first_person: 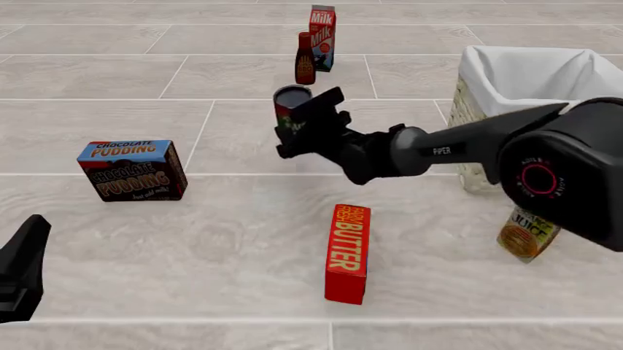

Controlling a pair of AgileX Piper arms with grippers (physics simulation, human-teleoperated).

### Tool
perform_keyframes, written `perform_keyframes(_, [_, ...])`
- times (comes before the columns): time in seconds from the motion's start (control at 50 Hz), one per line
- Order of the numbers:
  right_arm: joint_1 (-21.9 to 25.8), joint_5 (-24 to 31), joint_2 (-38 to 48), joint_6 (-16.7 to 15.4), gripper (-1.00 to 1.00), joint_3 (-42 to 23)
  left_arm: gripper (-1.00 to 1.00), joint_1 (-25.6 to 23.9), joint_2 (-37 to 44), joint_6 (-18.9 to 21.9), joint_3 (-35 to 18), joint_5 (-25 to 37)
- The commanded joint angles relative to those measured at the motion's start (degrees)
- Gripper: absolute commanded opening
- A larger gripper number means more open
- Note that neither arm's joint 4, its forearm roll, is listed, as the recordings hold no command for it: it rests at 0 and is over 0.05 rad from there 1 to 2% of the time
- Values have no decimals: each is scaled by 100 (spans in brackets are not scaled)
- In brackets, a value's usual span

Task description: Pick the tomato sauce and place it in the basket.

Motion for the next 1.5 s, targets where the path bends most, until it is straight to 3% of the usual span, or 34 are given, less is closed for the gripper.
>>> perform_keyframes(0.02, [-99, -48, -770, 45, -100, 588, 100, 0, 0, 0, 0, 0])
perform_keyframes(0.96, [-774, 480, -2676, -196, -100, 1372, 100, 0, 0, 0, 0, 0])
perform_keyframes(1.5, [-1101, 857, -3267, -295, -100, 1423, 100, 0, 0, 0, 0, 0])
